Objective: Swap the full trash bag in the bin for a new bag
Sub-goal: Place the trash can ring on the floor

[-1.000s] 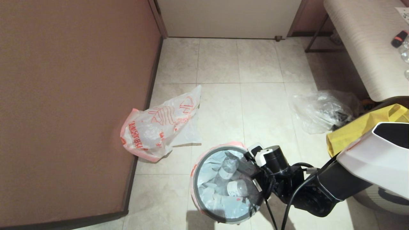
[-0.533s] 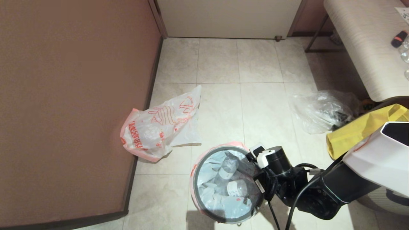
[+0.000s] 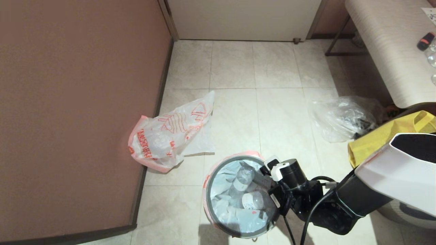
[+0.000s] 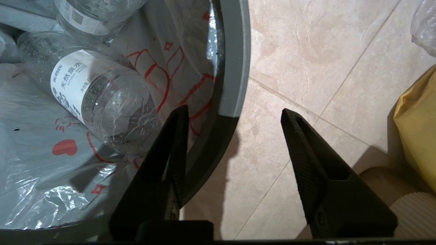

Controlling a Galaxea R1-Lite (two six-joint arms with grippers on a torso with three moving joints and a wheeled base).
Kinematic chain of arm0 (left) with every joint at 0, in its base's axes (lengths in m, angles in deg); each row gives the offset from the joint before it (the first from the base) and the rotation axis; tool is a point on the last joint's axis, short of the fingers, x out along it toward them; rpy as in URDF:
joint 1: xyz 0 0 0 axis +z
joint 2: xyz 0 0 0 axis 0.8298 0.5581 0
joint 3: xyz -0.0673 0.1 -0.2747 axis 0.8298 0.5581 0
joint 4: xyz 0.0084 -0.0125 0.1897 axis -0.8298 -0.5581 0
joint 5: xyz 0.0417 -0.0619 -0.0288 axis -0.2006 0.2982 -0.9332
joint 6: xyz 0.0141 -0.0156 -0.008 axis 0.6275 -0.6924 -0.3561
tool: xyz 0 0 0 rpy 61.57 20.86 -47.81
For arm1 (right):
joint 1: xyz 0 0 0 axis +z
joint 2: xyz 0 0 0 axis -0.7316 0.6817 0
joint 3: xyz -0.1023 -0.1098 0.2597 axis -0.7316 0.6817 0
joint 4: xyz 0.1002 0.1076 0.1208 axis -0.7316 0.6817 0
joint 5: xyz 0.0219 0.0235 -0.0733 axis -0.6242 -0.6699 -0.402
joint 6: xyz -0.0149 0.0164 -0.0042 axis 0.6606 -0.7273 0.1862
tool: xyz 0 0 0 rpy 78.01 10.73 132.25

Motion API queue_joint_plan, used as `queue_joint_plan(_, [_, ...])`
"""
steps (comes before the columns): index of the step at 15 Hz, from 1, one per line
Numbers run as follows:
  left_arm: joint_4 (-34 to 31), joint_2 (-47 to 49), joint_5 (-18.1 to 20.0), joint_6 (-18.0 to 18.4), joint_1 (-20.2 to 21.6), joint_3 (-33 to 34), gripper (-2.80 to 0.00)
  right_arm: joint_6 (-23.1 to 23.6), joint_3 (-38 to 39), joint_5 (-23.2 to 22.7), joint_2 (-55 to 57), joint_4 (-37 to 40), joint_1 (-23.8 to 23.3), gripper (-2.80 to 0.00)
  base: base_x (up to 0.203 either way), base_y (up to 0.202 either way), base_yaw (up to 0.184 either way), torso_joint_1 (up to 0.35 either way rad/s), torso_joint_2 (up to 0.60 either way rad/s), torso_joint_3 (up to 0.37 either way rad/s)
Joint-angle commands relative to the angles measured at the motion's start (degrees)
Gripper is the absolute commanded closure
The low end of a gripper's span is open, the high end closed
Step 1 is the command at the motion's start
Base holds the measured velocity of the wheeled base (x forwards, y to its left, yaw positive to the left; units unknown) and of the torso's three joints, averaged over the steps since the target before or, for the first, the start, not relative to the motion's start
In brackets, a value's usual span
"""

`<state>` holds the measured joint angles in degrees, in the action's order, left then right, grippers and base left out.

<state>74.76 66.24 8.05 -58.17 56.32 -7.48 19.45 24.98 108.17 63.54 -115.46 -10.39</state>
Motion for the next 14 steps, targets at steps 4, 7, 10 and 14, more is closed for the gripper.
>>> queue_joint_plan(4, [-0.1, 0.1, 0.0, 0.0, 0.0, 0.0, 0.0, 0.1, -0.2, 0.2, 1.6, -0.9, 0.0, 0.0, 0.0, 0.0, 0.0, 0.0, 0.0, 0.0])
queue_joint_plan(7, [-0.1, 0.1, 0.0, 0.0, 0.0, 0.0, 0.0, 0.0, 0.4, 0.6, -1.6, -0.9, 0.1, 0.0, 0.0, 0.0, 0.0, 0.0, 0.0, 0.0])
queue_joint_plan(10, [-0.1, 0.1, 0.0, 0.0, 0.0, 0.0, 0.0, 0.0, 1.5, 0.7, -4.9, -0.7, 0.2, 0.0, 0.0, 0.0, 0.0, 0.0, 0.0, 0.0])
queue_joint_plan(14, [-0.1, 0.1, 0.0, 0.0, 0.0, 0.0, 0.0, -0.1, 3.9, 0.8, -7.9, -0.5, 1.2, 0.0, 0.0, 0.0, 0.0, 0.0, 0.0, 0.0])
